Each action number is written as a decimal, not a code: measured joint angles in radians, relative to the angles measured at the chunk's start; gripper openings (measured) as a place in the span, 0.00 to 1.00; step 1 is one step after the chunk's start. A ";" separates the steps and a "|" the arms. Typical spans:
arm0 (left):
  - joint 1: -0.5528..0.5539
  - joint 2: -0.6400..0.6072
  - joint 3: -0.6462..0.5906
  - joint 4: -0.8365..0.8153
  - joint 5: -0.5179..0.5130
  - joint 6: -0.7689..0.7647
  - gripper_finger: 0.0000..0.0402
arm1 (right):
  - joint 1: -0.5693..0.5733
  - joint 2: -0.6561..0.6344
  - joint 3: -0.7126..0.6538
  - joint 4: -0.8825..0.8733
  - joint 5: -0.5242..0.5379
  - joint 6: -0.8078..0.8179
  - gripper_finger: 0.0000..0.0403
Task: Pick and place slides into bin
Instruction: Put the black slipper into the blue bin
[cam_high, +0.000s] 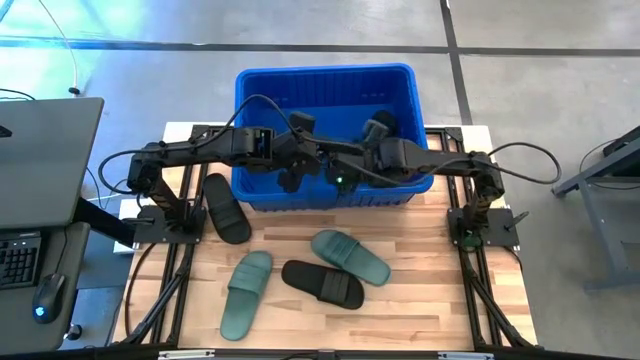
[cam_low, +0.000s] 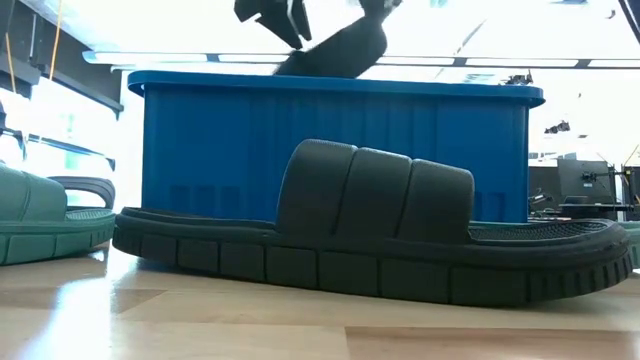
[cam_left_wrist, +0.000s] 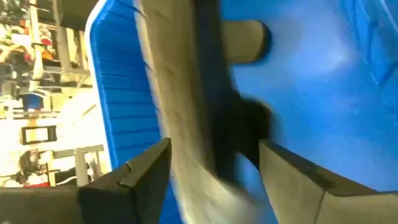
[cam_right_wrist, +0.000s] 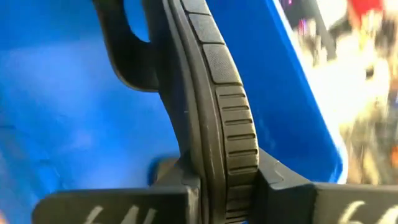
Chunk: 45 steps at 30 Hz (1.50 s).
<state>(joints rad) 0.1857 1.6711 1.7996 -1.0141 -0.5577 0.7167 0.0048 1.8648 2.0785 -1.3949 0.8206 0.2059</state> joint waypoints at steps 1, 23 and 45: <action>-0.001 0.000 0.000 0.000 -0.019 -0.007 0.59 | -0.015 0.000 0.000 -0.035 0.003 0.066 0.10; -0.010 -0.009 -0.001 -0.303 -0.121 -0.286 0.47 | -0.303 0.084 0.001 0.017 -0.310 0.392 0.10; -0.010 -0.010 -0.002 -0.528 -0.107 -0.469 0.37 | -0.311 0.203 0.005 0.104 -0.157 0.364 0.13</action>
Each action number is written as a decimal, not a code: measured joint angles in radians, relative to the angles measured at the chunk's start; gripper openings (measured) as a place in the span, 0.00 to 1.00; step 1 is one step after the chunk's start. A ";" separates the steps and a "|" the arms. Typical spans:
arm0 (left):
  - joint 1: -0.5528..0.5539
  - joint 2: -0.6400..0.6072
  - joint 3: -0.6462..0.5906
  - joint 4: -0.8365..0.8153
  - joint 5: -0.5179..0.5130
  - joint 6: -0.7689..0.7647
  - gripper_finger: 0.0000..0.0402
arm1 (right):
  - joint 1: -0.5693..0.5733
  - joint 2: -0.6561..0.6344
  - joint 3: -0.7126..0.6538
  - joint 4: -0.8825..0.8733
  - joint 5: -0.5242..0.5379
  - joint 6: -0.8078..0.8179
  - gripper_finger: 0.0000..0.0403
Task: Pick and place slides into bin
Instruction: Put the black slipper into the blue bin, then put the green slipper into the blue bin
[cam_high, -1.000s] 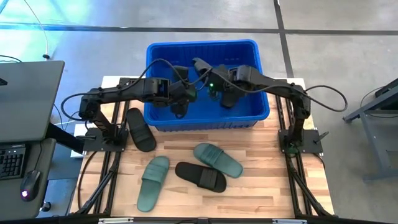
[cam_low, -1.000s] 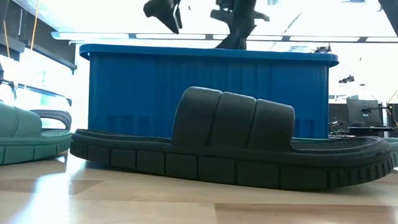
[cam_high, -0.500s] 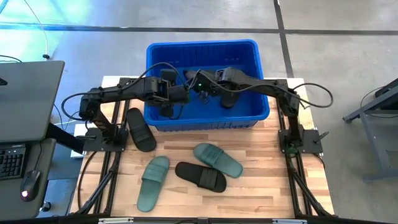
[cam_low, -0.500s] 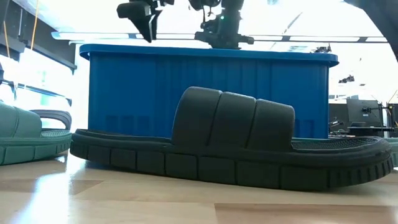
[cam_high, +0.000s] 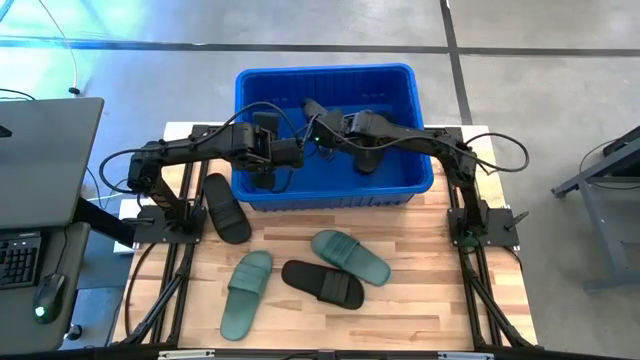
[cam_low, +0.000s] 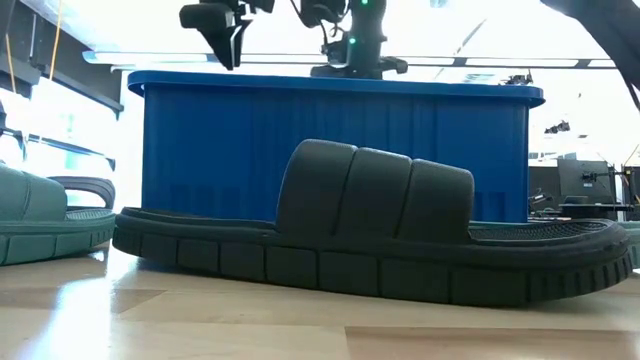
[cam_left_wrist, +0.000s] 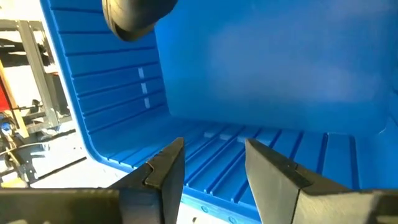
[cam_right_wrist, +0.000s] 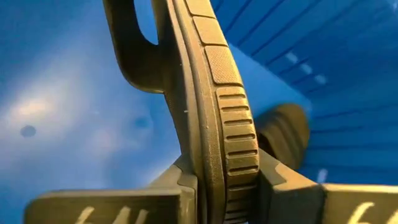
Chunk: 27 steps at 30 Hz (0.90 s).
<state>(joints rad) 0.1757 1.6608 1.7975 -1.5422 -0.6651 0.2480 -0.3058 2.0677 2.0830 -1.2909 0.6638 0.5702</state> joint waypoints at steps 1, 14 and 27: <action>0.000 0.000 0.000 -0.004 0.000 -0.009 0.37 | 0.000 0.008 0.000 -0.001 -0.007 0.035 0.13; -0.003 -0.003 -0.025 -0.033 -0.007 -0.047 0.37 | 0.027 0.039 -0.005 0.059 -0.029 -0.055 0.32; -0.004 -0.011 -0.039 -0.024 -0.009 -0.040 0.37 | 0.032 0.026 -0.005 0.044 0.051 -0.204 0.49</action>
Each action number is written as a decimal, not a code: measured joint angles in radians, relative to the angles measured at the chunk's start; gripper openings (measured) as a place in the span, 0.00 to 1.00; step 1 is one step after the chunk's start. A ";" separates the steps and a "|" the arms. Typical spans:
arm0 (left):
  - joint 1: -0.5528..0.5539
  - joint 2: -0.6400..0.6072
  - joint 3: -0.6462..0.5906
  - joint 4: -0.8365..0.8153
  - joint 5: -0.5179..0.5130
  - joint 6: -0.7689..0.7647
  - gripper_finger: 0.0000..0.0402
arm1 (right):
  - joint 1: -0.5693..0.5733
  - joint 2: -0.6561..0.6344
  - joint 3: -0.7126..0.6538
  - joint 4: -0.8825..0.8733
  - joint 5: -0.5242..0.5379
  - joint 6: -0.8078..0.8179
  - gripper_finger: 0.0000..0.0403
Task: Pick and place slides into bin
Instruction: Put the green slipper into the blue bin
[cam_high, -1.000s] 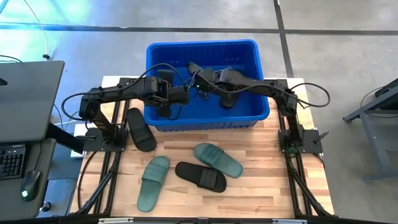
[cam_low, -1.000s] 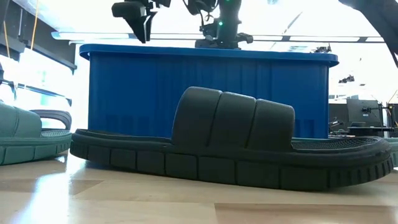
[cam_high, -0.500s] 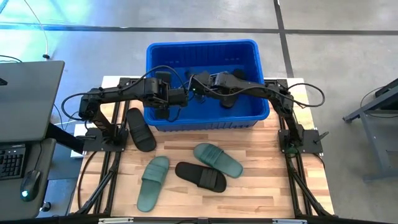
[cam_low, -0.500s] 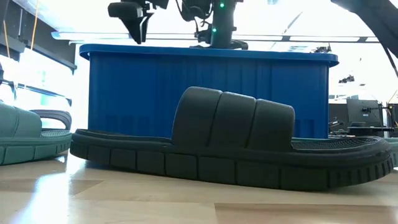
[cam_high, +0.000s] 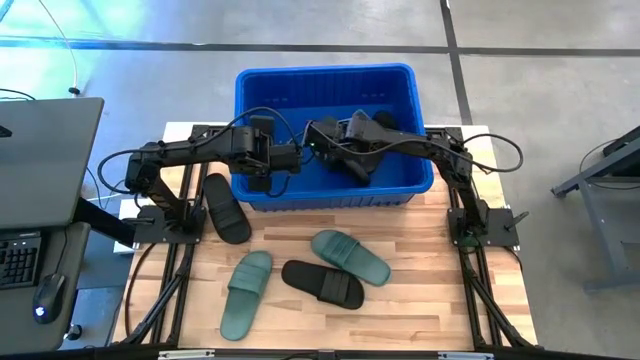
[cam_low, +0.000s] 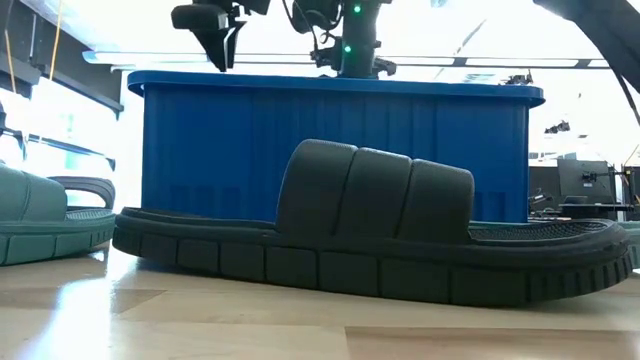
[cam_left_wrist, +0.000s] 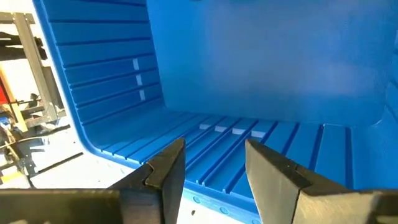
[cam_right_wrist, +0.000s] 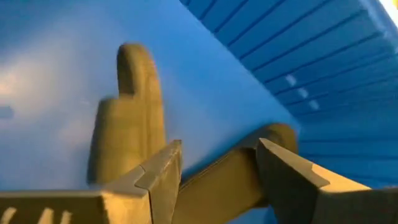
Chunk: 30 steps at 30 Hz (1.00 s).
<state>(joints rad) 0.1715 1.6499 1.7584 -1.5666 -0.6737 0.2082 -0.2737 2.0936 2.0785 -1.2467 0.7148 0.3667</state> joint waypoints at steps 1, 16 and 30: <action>-0.001 -0.001 0.000 0.000 0.000 0.002 0.37 | 0.005 -0.003 0.000 0.001 0.012 -0.028 0.49; -0.084 -0.157 0.129 -0.019 0.054 0.054 0.37 | 0.223 -0.342 -0.004 -0.008 0.043 -0.246 0.39; -0.360 -0.415 0.075 -0.001 0.191 -0.108 0.37 | 0.620 -0.564 -0.001 -0.322 -0.116 0.187 0.36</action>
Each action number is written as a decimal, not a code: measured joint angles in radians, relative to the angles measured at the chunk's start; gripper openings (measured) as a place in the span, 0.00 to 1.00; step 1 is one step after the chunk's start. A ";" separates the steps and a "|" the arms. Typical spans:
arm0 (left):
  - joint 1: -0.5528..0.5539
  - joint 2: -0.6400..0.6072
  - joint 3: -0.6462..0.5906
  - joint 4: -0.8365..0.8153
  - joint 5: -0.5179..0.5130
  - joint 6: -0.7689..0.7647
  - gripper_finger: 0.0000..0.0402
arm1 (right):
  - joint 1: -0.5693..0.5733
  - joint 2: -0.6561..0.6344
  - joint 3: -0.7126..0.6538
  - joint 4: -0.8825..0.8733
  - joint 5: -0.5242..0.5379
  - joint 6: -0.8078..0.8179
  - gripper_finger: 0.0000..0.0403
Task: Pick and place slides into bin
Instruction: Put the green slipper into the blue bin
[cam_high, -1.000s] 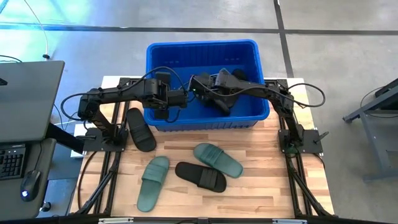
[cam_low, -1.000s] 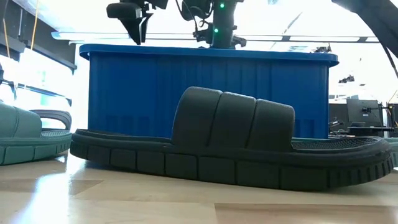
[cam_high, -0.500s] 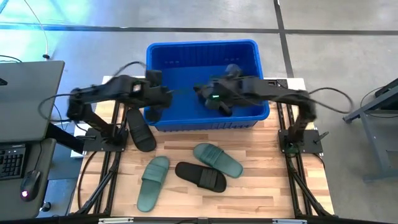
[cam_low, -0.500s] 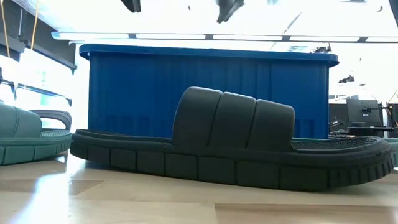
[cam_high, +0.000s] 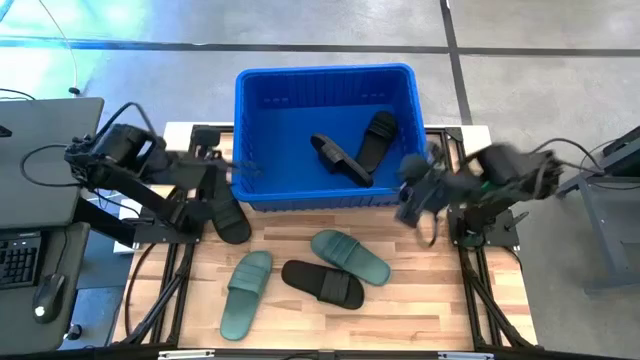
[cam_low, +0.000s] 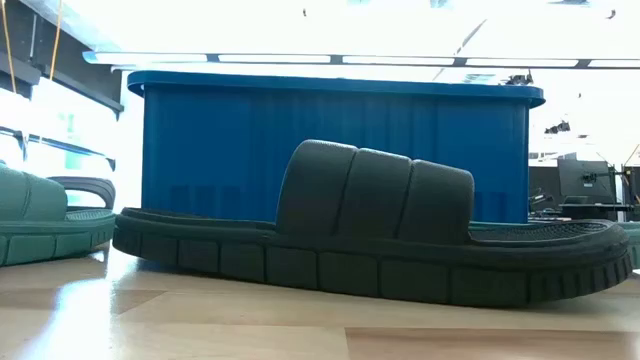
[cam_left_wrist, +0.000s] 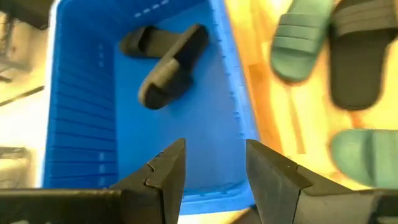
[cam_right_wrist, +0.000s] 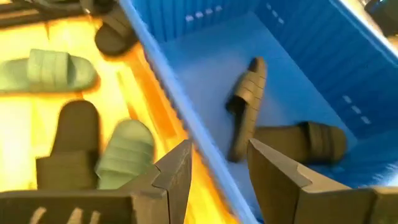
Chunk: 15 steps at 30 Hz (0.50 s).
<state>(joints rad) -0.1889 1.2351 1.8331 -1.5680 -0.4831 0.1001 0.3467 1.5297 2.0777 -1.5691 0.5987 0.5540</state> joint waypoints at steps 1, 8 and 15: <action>-0.026 -0.016 -0.021 0.001 0.000 -0.023 0.37 | 0.037 0.005 -0.014 0.012 0.023 0.014 0.36; -0.237 -0.173 -0.316 0.031 -0.122 -0.288 0.37 | 0.288 -0.021 -0.279 0.000 0.284 0.179 0.36; -0.403 -0.340 -0.663 0.289 -0.153 -0.420 0.37 | 0.481 -0.032 -0.584 0.045 0.398 0.352 0.36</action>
<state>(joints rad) -0.5915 0.8955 1.1705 -1.2790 -0.6360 -0.3198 0.8273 1.4980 1.4941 -1.5239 0.9970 0.9065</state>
